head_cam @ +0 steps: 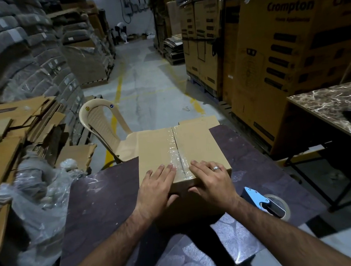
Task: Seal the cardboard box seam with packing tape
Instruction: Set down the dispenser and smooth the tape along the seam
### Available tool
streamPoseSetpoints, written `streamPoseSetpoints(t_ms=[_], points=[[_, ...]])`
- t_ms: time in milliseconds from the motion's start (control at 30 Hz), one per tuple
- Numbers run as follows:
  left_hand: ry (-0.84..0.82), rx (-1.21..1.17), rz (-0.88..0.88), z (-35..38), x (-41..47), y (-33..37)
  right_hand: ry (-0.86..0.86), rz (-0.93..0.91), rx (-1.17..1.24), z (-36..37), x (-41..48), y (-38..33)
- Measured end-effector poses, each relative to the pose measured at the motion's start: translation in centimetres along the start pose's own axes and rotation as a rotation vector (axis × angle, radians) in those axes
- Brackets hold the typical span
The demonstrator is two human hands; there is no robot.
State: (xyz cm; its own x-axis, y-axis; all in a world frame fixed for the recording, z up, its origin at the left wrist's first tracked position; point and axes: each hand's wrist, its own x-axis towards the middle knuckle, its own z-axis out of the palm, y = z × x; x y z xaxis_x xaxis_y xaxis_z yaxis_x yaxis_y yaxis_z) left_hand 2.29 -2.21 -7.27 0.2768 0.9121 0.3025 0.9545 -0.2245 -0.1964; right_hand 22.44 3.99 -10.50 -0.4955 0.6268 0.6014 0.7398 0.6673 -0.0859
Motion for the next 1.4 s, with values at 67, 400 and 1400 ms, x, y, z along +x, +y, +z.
streamPoseSetpoints(t_ms=[67, 400, 1400], points=[[-0.003, 0.003, -0.01, -0.1, -0.1, 0.1, -0.004, 0.012, -0.006, 0.1, 0.0, -0.3], [0.005, 0.023, 0.006, 0.4, -0.1, -0.1, -0.078, 0.089, -0.077, 0.6, -0.2, -1.5], [0.274, -0.059, 0.063, 1.9, -0.2, -0.3, 0.075, -0.006, -0.087, -0.4, 0.4, -0.3]])
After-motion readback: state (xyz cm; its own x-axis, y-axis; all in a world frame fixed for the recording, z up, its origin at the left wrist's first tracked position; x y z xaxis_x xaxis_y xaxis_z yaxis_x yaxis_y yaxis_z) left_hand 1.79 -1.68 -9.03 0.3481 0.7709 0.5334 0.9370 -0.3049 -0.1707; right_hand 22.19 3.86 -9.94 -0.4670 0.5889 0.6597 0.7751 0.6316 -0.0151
